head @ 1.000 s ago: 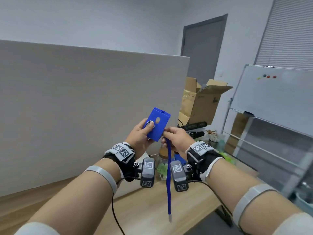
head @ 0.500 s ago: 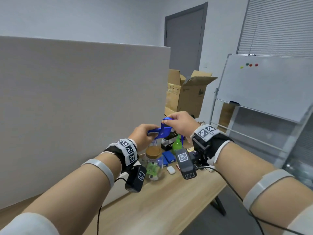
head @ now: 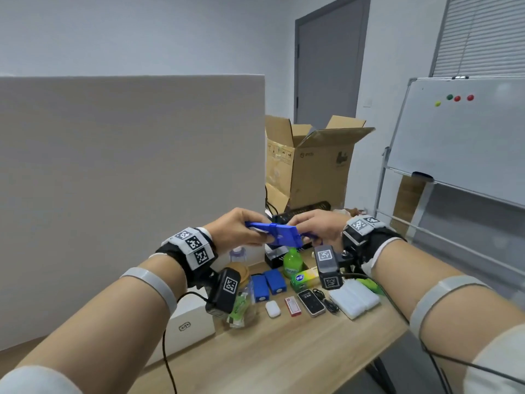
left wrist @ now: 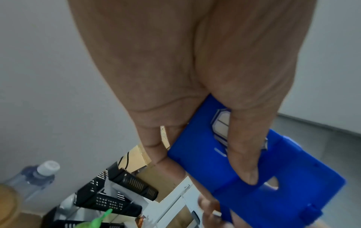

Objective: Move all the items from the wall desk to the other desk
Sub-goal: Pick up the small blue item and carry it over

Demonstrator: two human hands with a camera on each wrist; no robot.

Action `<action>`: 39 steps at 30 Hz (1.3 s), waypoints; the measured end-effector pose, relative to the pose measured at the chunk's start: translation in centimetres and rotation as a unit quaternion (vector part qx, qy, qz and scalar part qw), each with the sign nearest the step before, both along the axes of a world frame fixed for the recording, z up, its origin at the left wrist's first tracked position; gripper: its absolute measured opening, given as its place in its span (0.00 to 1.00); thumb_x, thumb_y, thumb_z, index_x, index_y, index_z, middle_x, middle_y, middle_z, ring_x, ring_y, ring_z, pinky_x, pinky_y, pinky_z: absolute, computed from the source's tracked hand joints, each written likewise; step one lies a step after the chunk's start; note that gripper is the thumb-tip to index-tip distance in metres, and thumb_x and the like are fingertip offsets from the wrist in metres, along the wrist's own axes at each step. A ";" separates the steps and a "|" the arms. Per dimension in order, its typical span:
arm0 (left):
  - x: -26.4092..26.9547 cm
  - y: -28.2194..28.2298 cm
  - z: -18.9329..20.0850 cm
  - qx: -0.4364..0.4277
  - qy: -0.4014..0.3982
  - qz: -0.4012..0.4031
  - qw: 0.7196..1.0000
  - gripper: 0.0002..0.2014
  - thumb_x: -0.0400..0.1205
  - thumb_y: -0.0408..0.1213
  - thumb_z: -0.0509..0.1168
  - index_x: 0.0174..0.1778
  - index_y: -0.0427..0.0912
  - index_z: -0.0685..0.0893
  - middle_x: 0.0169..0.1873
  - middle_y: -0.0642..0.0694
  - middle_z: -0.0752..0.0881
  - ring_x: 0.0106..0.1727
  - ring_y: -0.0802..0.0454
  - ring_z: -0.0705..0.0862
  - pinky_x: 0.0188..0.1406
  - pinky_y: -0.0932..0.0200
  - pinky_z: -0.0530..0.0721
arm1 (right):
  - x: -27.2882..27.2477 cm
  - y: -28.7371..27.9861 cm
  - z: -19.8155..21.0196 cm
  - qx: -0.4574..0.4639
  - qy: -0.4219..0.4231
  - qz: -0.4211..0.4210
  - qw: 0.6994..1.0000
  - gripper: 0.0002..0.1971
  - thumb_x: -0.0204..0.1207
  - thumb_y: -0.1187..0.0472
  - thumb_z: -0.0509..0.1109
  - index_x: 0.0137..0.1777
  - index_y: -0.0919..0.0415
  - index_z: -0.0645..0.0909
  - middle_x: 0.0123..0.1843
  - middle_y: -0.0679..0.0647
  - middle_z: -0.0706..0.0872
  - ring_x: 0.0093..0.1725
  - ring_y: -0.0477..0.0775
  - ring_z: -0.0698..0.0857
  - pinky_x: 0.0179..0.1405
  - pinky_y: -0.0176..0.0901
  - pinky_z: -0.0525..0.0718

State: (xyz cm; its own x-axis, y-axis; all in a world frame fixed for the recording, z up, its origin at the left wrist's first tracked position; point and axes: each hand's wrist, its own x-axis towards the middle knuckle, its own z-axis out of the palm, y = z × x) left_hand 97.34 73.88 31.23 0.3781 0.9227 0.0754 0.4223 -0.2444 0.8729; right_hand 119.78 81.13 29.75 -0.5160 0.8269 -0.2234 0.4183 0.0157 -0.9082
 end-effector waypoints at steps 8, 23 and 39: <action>5.6 3.8 -1.1 -0.084 -0.280 0.048 0.955 0.15 0.78 0.28 0.73 0.58 0.41 0.79 0.47 0.40 0.86 0.48 0.46 0.87 0.44 0.51 0.86 | 3.3 2.3 -4.1 -0.144 0.180 0.000 0.973 0.12 0.79 0.62 0.56 0.34 0.58 0.75 0.25 0.47 0.67 0.28 0.47 0.60 0.29 0.41 0.60; 7.7 11.0 -1.4 0.150 -0.101 0.219 0.959 0.08 0.84 0.30 0.64 0.52 0.42 0.89 0.37 0.46 0.85 0.37 0.52 0.79 0.39 0.57 0.79 | 4.5 5.0 -1.2 0.074 0.177 -0.029 0.981 0.16 0.87 0.61 0.61 0.43 0.64 0.88 0.37 0.57 0.85 0.35 0.51 0.84 0.36 0.38 0.79; 4.7 13.1 0.2 0.049 -0.127 0.020 0.991 0.13 0.82 0.28 0.69 0.62 0.37 0.89 0.52 0.35 0.90 0.53 0.44 0.89 0.59 0.49 0.88 | 2.4 9.8 3.7 0.000 0.069 -0.171 0.983 0.32 0.78 0.30 0.56 0.43 0.57 0.89 0.48 0.54 0.92 0.54 0.58 0.88 0.58 0.53 0.76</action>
State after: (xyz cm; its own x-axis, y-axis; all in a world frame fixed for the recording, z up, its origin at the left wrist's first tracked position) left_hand 102.00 86.95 31.41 0.2997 0.9199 0.2529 0.2029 -0.3205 0.9253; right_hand 122.19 90.98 33.43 -0.2324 0.9577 -0.1698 0.2712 -0.1039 -0.9569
